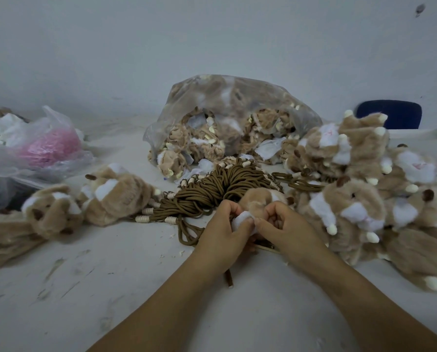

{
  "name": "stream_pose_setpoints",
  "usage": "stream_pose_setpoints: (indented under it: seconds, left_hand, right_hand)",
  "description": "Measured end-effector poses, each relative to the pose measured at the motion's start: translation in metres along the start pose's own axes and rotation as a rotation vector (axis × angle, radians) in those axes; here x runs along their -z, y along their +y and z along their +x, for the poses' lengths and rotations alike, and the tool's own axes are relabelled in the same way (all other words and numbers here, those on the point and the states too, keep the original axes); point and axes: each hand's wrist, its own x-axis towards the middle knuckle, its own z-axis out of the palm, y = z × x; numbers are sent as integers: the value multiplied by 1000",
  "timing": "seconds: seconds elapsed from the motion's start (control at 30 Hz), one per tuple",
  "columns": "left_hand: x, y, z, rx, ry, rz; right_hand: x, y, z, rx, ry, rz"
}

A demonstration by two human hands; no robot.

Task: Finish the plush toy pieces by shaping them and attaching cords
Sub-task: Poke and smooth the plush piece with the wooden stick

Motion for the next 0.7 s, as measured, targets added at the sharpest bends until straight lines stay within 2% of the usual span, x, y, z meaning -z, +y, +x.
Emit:
stream_pose_setpoints:
  seconds: [0.1, 0.17, 0.37, 0.57, 0.7]
  left_hand:
    - [-3, -1, -1, -118, 70, 220]
    - [-4, 0, -1, -143, 93, 229]
    - [-3, 9, -3, 96, -38, -268]
    - [1, 7, -2, 155, -88, -373]
    - [1, 4, 0, 177, -102, -326]
  right_hand:
    - [-5, -1, 0, 29, 40, -32]
    - [-9, -1, 0, 40, 59, -43]
    - [-12, 2, 0, -2, 172, -38]
    - [-9, 0, -3, -8, 196, -9]
    - [-7, -3, -4, -1, 124, 105]
